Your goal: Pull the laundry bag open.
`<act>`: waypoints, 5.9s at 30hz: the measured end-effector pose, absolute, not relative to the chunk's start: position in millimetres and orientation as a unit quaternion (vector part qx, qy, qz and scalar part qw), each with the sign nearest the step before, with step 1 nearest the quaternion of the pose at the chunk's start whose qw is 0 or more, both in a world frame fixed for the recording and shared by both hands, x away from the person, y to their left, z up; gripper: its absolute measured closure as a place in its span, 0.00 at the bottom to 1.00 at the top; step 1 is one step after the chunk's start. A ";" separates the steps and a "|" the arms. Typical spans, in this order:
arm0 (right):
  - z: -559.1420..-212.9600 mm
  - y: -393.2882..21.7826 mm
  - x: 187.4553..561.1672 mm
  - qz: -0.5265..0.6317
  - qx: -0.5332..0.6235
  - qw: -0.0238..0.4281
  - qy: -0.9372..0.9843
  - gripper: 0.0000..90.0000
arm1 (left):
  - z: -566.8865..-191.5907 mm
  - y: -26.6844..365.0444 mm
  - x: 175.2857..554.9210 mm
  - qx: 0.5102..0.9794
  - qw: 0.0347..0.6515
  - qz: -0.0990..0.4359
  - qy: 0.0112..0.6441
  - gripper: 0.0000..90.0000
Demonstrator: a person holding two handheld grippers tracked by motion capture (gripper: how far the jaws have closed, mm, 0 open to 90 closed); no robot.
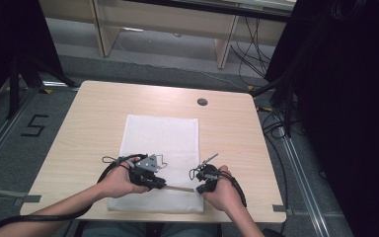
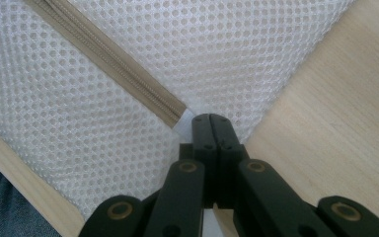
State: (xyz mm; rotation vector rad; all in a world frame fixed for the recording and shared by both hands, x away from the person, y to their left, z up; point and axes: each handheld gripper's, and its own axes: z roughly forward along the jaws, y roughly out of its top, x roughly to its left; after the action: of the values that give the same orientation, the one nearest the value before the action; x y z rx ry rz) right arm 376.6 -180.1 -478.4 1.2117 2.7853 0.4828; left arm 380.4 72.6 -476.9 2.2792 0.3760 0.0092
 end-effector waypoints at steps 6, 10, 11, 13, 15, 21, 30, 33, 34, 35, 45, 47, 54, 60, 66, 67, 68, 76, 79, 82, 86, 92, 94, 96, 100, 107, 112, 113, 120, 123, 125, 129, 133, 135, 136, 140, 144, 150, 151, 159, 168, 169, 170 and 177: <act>-478.3 -179.9 375.7 0.158 0.403 0.029 0.901 1.00 | -477.5 72.7 379.8 0.901 0.404 0.000 0.154 0.92; -478.6 -180.4 376.3 0.159 0.399 0.032 0.903 1.00 | -476.7 72.9 379.5 0.903 0.402 0.002 0.151 0.92; -478.4 -180.3 376.0 0.158 0.399 0.031 0.903 1.00 | -476.6 72.8 379.2 0.903 0.402 0.002 0.153 0.92; -478.5 -180.2 375.9 0.158 0.400 0.033 0.902 1.00 | -476.3 72.9 379.8 0.904 0.403 0.005 0.146 0.92; -478.6 -180.4 376.2 0.159 0.399 0.033 0.903 1.00 | -476.6 73.0 379.4 0.904 0.401 0.003 0.150 0.92; -478.4 -180.0 375.7 0.158 0.404 0.028 0.901 1.00 | -476.5 75.3 379.1 0.902 0.404 0.000 0.153 0.92; -478.4 -180.6 376.5 0.158 0.403 0.030 0.901 1.00 | -476.7 78.1 378.6 0.902 0.404 0.004 0.151 0.92; -478.6 -181.5 377.3 0.160 0.402 0.027 0.901 1.00 | -476.5 79.5 379.5 0.903 0.403 0.007 0.147 0.92; -478.5 -181.5 377.3 0.160 0.402 0.027 0.901 1.00 | -476.7 79.4 378.4 0.903 0.402 0.006 0.153 0.92; -478.5 -181.1 377.0 0.158 0.405 0.027 0.900 1.00 | -476.3 79.5 378.8 0.905 0.399 0.008 0.147 0.92; -478.4 -180.6 377.0 0.157 0.401 0.030 0.902 1.00 | -474.9 81.5 377.2 0.905 0.399 0.010 0.148 0.92; -478.7 -181.0 377.0 0.158 0.405 0.028 0.900 1.00 | -474.7 82.3 377.3 0.903 0.402 0.009 0.150 0.92; -478.5 -180.9 377.1 0.159 0.403 0.027 0.901 1.00 | -474.3 85.0 378.1 0.904 0.402 0.008 0.146 0.93; -478.5 -180.6 377.1 0.158 0.404 0.028 0.900 1.00 | -474.2 87.1 378.0 0.905 0.400 0.010 0.147 0.93; -478.5 -180.8 377.0 0.159 0.403 0.028 0.901 1.00 | -475.0 88.1 379.2 0.903 0.403 0.008 0.150 0.93; -478.7 -181.2 377.3 0.159 0.403 0.028 0.901 1.00 | -475.0 88.3 379.4 0.904 0.400 0.011 0.147 0.93; -478.5 -181.3 377.2 0.158 0.405 0.026 0.900 1.00 | -475.1 88.0 379.0 0.904 0.401 0.010 0.148 0.93; -478.7 -180.8 376.7 0.158 0.407 0.030 0.899 1.00 | -472.8 87.6 380.3 0.906 0.397 0.012 0.142 0.93; -478.1 -180.2 376.0 0.154 0.412 0.027 0.898 1.00 | -471.5 89.6 380.7 0.905 0.400 0.010 0.146 0.93; -478.4 -180.4 376.7 0.157 0.405 0.030 0.900 1.00 | -471.2 91.0 380.2 0.906 0.398 0.013 0.146 0.93; -478.7 -180.8 376.8 0.159 0.402 0.031 0.901 1.00 | -471.6 91.3 380.0 0.906 0.398 0.013 0.144 0.93; -478.6 -180.9 376.9 0.158 0.406 0.028 0.900 1.00 | -471.9 96.5 380.9 0.905 0.397 0.013 0.151 0.93; -478.6 -181.2 377.3 0.159 0.402 0.028 0.901 1.00 | -471.9 97.0 380.5 0.905 0.397 0.012 0.152 0.93; -478.2 -180.6 376.4 0.155 0.410 0.026 0.899 1.00 | -471.6 97.4 380.5 0.905 0.398 0.015 0.146 0.93; -478.7 -181.0 376.9 0.158 0.406 0.029 0.900 1.00 | -471.5 98.9 379.5 0.904 0.399 0.012 0.153 0.93; -478.2 -180.4 375.9 0.155 0.420 0.018 0.894 1.00 | -471.4 101.3 379.7 0.903 0.400 0.014 0.154 0.93; -478.8 -181.4 376.9 0.159 0.410 0.020 0.898 1.00 | -472.1 103.0 380.2 0.902 0.402 0.012 0.155 0.93; -478.7 -182.1 377.3 0.159 0.411 0.023 0.898 1.00 | -472.3 103.9 380.3 0.904 0.398 0.016 0.154 0.93; -479.1 -182.7 378.2 0.164 0.404 0.024 0.900 1.00 | -472.6 108.1 380.3 0.902 0.402 0.014 0.158 0.93; -478.9 -182.7 378.1 0.164 0.405 0.024 0.899 1.00 | -472.6 108.4 380.0 0.902 0.401 0.014 0.158 0.93; -479.1 -183.5 378.6 0.165 0.403 0.023 0.900 1.00 | -472.7 109.0 379.8 0.905 0.396 0.021 0.155 0.93; -478.9 -183.0 378.4 0.165 0.405 0.023 0.899 1.00 | -473.1 111.3 380.3 0.903 0.400 0.016 0.159 0.93; -479.1 -183.5 378.6 0.165 0.404 0.023 0.900 1.00 | -472.5 111.3 379.8 0.904 0.397 0.018 0.157 0.93; -479.1 -183.5 378.6 0.165 0.403 0.023 0.900 1.00 | -472.3 111.5 380.9 0.904 0.399 0.019 0.152 0.93; -479.1 -183.5 378.6 0.165 0.403 0.023 0.900 1.00 | -473.0 111.3 380.6 0.902 0.401 0.016 0.156 0.93; -479.1 -183.6 378.7 0.165 0.404 0.022 0.899 1.00 | -472.9 113.9 381.3 0.903 0.399 0.013 0.160 0.93; -479.0 -183.7 378.7 0.165 0.402 0.024 0.900 1.00 | -472.2 116.1 381.7 0.902 0.399 0.013 0.163 0.93; -478.9 -183.5 378.0 0.165 0.406 0.022 0.899 1.00 | -471.9 117.0 381.6 0.906 0.395 0.020 0.152 0.93; -479.1 -183.8 378.6 0.166 0.402 0.022 0.900 1.00 | -472.4 117.6 381.0 0.904 0.396 0.015 0.159 0.93; -479.0 -182.9 378.2 0.164 0.404 0.023 0.900 1.00 | -471.3 120.5 380.8 0.904 0.397 0.020 0.156 0.93; -478.2 -181.9 376.9 0.158 0.414 0.021 0.896 1.00 | -473.4 129.9 379.7 0.901 0.399 0.010 0.172 0.93; -478.4 -182.1 377.1 0.158 0.412 0.022 0.897 1.00 | -472.9 131.7 380.2 0.903 0.395 0.014 0.169 0.93; -478.7 -182.5 377.6 0.163 0.407 0.022 0.899 1.00 | -473.3 132.7 380.4 0.902 0.396 0.011 0.171 0.93; -478.6 -181.2 376.7 0.159 0.409 0.021 0.898 1.00 | -473.5 139.4 380.4 0.900 0.397 0.010 0.178 0.93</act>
State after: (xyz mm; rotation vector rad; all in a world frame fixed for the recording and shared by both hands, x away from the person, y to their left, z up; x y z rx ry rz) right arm 376.7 -181.2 -478.6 1.2690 2.7853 0.4924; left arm 380.4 139.4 -473.5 2.2807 0.4513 0.0242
